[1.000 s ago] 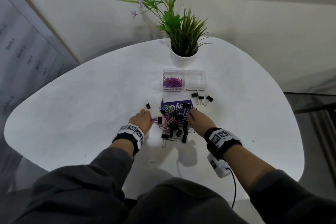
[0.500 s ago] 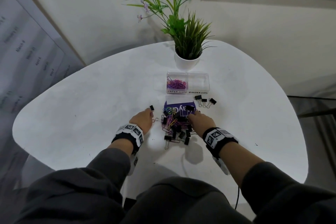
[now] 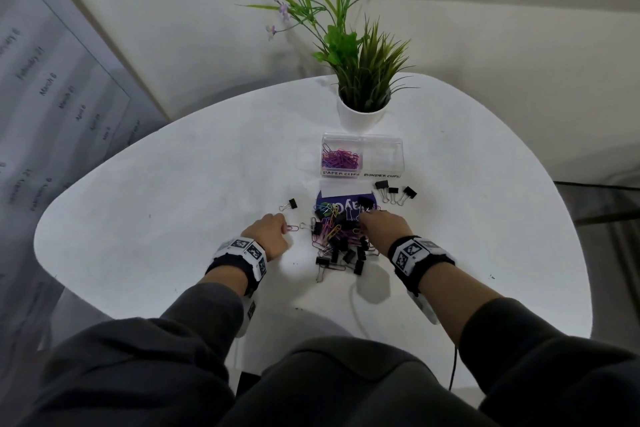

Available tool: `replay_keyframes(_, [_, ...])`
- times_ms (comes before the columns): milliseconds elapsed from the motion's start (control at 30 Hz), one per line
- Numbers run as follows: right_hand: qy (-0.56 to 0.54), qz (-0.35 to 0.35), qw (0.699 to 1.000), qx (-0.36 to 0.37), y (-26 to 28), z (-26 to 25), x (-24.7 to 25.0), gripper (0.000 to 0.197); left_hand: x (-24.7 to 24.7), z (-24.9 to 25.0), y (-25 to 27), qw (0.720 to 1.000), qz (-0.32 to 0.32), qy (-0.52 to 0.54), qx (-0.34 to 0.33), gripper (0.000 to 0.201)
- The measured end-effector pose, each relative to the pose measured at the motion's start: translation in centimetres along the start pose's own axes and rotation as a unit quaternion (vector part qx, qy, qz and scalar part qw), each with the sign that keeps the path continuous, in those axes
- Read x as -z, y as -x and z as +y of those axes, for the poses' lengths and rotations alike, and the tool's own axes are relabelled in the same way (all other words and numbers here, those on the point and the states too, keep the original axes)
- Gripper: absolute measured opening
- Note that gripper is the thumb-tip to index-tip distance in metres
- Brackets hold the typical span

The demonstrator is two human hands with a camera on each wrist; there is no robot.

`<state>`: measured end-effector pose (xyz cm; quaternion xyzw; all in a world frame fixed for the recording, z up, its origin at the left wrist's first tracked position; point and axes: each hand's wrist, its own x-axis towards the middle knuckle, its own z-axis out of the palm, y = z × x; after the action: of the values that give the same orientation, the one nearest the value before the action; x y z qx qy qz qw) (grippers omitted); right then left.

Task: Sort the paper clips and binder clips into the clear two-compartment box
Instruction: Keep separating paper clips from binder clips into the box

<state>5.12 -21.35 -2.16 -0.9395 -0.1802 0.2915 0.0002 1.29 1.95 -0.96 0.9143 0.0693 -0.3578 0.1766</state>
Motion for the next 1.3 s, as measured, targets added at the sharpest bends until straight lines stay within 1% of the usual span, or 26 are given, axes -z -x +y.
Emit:
replay_keyframes(100, [-0.020,-0.004,1.000,-0.003,0.1,0.4,0.3,0.026,-0.2,-0.1,-0.4,1.000,0.014,0.006,-0.001,0.038])
replay_keyframes(167, [-0.031,-0.007,0.999,0.000,0.2,0.5,0.3,0.030,-0.1,0.0,-0.8,1.000,0.018,0.000,-0.004,0.042])
replay_keyframes(233, [-0.019,-0.012,1.000,0.009,0.3,0.5,0.2,0.030,-0.3,0.2,-1.3,1.000,0.021,-0.020,-0.008,0.040])
replay_keyframes(333, [0.011,-0.002,1.000,0.013,0.2,0.2,0.0,0.027,-0.6,0.4,-1.7,0.998,0.037,-0.056,-0.014,0.029])
replay_keyframes(433, [0.012,0.006,1.000,0.013,0.3,0.1,0.0,0.025,-0.8,0.5,-1.9,0.994,0.029,-0.099,-0.019,0.028])
replay_keyframes(533, [-0.026,0.006,1.000,0.002,0.3,0.2,0.5,0.024,-0.6,0.5,-2.0,0.993,0.031,-0.109,-0.020,0.027])
replay_keyframes(600, [-0.058,0.016,0.998,-0.004,0.5,0.4,1.0,0.024,-0.5,0.5,-2.1,0.996,0.032,-0.088,-0.013,0.026])
replay_keyframes(733, [-0.120,0.034,0.992,-0.023,1.0,0.6,1.8,0.020,-0.2,1.1,-1.8,0.999,0.035,-0.036,-0.009,0.041])
replay_keyframes(833, [-0.149,0.019,0.987,-0.061,1.2,0.6,1.8,0.009,-0.4,1.5,-1.5,0.999,0.034,0.003,-0.018,0.042])
replay_keyframes(867, [-0.162,0.013,0.984,-0.072,1.3,0.6,1.8,0.010,-0.5,1.6,-1.4,0.999,0.029,0.023,-0.022,0.040])
replay_keyframes(933, [-0.198,-0.003,0.976,-0.089,1.4,0.7,1.5,0.025,-0.9,2.0,-1.2,0.999,0.017,0.042,-0.027,0.031])
replay_keyframes(1000, [-0.233,-0.017,0.968,-0.091,1.6,0.9,1.3,0.039,-1.2,2.5,-0.9,0.999,0.018,0.021,-0.024,0.026])
replay_keyframes(1067, [-0.259,-0.018,0.962,-0.084,1.8,1.1,1.1,0.043,-1.2,3.1,-0.6,0.999,0.030,-0.002,-0.024,0.029])
replay_keyframes(1200, [-0.305,-0.004,0.948,-0.090,2.1,1.7,0.7,0.032,-1.6,4.0,-1.1,0.995,0.022,-0.061,-0.076,0.046])
replay_keyframes(1300, [-0.324,0.019,0.939,-0.117,2.2,2.0,0.5,0.027,-1.9,4.7,-1.9,0.991,0.032,-0.086,-0.093,0.043])
